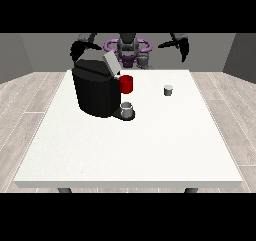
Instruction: Insert the coffee pod into the coffee machine and close the lid
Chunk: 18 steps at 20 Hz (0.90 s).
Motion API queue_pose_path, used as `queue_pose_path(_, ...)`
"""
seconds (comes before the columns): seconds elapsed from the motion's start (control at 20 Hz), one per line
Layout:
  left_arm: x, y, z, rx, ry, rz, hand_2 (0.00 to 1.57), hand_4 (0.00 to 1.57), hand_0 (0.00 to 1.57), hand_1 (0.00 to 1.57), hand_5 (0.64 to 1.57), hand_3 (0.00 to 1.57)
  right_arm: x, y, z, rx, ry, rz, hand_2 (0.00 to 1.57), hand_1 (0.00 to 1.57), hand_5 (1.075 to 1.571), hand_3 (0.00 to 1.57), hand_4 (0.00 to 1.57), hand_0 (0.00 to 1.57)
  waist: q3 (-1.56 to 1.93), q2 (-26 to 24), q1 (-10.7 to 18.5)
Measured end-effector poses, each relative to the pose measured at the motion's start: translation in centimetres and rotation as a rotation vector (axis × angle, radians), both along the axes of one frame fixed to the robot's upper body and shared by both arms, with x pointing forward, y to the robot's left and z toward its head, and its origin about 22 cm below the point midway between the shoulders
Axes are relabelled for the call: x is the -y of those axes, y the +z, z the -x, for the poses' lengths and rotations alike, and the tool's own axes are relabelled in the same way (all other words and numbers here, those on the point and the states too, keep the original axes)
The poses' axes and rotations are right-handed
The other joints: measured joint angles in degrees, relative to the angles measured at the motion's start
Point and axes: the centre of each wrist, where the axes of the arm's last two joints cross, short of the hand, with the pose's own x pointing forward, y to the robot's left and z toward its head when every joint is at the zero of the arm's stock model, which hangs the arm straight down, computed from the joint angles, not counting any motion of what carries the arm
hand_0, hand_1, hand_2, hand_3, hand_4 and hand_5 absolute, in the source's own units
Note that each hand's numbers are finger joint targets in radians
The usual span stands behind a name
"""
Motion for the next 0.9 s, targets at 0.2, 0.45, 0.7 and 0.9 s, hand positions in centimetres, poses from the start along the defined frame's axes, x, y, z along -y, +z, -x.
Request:
queue_pose_path(0.2,-1.1,0.7,-2.1,-0.046,0.019,-0.028,0.0,0.0,0.0,0.0,1.571,0.0,-0.9,0.7,-0.6,0.033,0.028,-0.002,0.0,0.0,1.571,0.0,0.17,0.0,-0.01,1.91,-2.07)
queue_pose_path(0.45,-2.9,0.0,-3.7,-0.109,0.04,-0.076,0.0,0.0,0.0,0.0,1.571,0.0,-2.5,1.8,-0.9,0.054,0.064,-0.008,0.0,0.0,1.571,0.0,0.23,0.0,-0.03,4.03,-4.28)
queue_pose_path(0.7,-4.6,-0.7,-5.3,-0.133,0.073,-0.105,0.0,0.0,0.0,0.0,1.571,0.0,-2.9,3.0,-2.0,0.088,0.078,-0.012,0.0,0.0,1.571,0.0,0.34,0.0,-0.03,7.4,-5.0)
queue_pose_path(0.9,-4.7,-1.0,-6.5,-0.157,0.081,-0.147,0.0,0.0,0.0,0.0,1.571,0.0,-2.3,2.7,-2.6,0.08,0.08,-0.002,0.0,0.0,1.571,0.0,0.36,0.0,-0.03,8.59,-5.0)
